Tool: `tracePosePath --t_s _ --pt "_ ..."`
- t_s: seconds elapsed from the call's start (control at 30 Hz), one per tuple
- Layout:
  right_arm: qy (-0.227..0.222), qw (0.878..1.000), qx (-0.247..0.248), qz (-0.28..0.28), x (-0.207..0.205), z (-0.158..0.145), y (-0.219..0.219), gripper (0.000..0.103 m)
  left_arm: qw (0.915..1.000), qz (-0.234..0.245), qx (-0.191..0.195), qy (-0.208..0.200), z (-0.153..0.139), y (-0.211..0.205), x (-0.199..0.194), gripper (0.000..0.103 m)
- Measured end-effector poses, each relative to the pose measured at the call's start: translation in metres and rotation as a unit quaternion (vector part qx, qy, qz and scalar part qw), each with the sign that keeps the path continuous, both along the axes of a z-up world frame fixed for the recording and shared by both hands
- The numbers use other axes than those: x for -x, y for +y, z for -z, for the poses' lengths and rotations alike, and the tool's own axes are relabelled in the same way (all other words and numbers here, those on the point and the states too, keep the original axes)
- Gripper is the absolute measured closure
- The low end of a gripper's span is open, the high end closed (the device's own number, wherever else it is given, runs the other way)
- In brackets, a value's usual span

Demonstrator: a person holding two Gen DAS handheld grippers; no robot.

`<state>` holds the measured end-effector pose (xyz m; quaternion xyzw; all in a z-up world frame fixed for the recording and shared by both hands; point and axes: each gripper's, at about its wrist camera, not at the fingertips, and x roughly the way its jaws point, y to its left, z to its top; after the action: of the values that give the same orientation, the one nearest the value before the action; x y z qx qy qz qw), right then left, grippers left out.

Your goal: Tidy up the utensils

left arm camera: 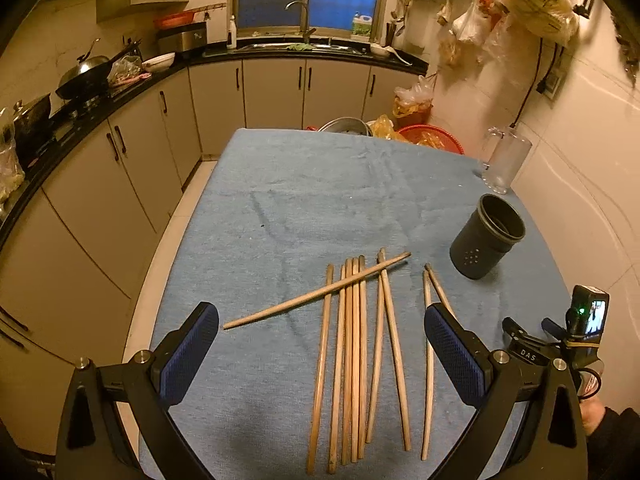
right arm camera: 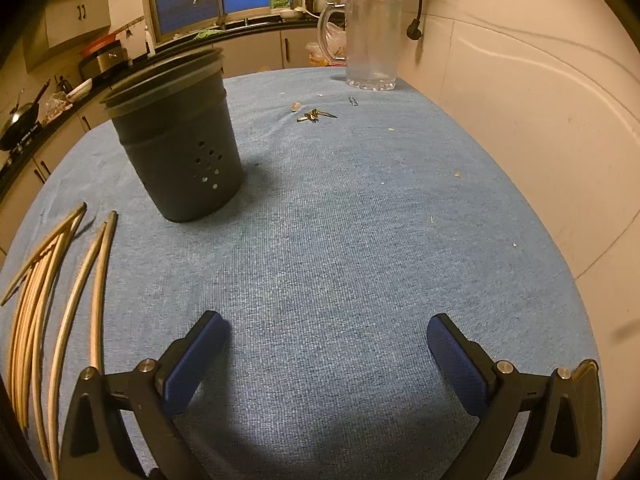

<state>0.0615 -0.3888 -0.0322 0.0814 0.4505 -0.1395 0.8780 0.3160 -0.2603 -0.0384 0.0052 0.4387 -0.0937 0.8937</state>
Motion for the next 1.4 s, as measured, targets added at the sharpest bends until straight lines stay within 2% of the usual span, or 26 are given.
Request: tracePosePath --t_s 0.03,0.07,0.1,0.13,0.17,0.23,0.27,0.3,0.33,0.43,0.47,0.5,0.53,0.63,0.73,0.97,1.1,1.4 --pt "0.001 1.000 0.001 -0.001 0.000 0.000 0.000 0.001 1.0000 0.002 0.002 -0.006 -0.002 -0.001 0.005 0.001" --pt "0.002 1.000 0.001 -0.008 0.003 -0.001 0.001 0.001 0.9999 0.004 0.005 -0.016 0.009 0.010 0.027 0.001" --pt "0.006 1.000 0.002 -0.017 0.004 -0.002 0.001 0.001 0.9997 0.004 0.007 -0.021 0.008 0.015 0.043 0.001" --pt "0.015 1.000 0.003 -0.020 0.003 -0.004 0.002 0.002 0.9996 0.006 0.008 -0.026 0.002 0.007 0.034 0.001" --pt "0.009 1.000 0.007 -0.015 0.008 -0.011 0.004 0.004 0.9994 -0.003 0.014 -0.032 0.006 0.011 0.057 0.001" --pt "-0.032 0.999 0.014 -0.015 0.023 -0.034 0.011 0.004 0.9986 -0.001 0.020 -0.048 0.010 0.021 0.073 0.001" --pt "-0.070 0.997 0.024 -0.027 0.036 -0.058 0.022 0.004 0.9980 -0.003 0.027 -0.057 0.031 0.032 0.097 0.001" --pt "-0.098 0.994 0.032 -0.033 0.046 -0.076 0.031 0.003 0.9975 -0.001 0.028 -0.065 0.030 0.037 0.099 0.001" --pt "-0.142 0.988 0.035 -0.042 0.062 -0.101 0.043 0.003 0.9966 0.004 0.032 -0.075 0.044 0.056 0.119 0.001" --pt "-0.226 0.970 0.053 -0.074 0.098 -0.146 0.078 0.003 0.9943 0.009 0.042 -0.097 0.038 0.093 0.149 0.001" --pt "-0.235 0.966 0.063 -0.082 0.104 -0.152 0.086 0.003 0.9937 0.007 0.045 -0.102 0.024 0.106 0.165 0.001" --pt "-0.245 0.962 0.078 -0.093 0.112 -0.158 0.099 0.003 0.9941 0.013 0.042 -0.099 -0.007 0.127 0.176 0.001" --pt "-0.250 0.959 0.086 -0.103 0.118 -0.160 0.110 0.003 0.9925 0.008 0.048 -0.112 -0.007 0.134 0.186 0.001" --pt "-0.254 0.955 0.101 -0.119 0.121 -0.162 0.133 0.003 0.9910 0.002 0.044 -0.126 -0.060 0.167 0.222 0.001" --pt "-0.265 0.952 0.099 -0.119 0.126 -0.165 0.140 0.003 0.9897 -0.002 0.040 -0.137 -0.085 0.185 0.247 0.001" --pt "-0.279 0.952 0.072 -0.106 0.131 -0.189 0.137 0.003 0.9885 -0.017 0.040 -0.145 -0.107 0.217 0.276 0.001" --pt "-0.280 0.951 0.074 -0.105 0.133 -0.194 0.138 0.003 0.9885 -0.015 0.039 -0.146 -0.132 0.232 0.288 0.001" --pt "-0.283 0.950 0.076 -0.104 0.138 -0.203 0.143 0.003 0.9878 -0.021 0.038 -0.149 -0.180 0.250 0.294 0.001"
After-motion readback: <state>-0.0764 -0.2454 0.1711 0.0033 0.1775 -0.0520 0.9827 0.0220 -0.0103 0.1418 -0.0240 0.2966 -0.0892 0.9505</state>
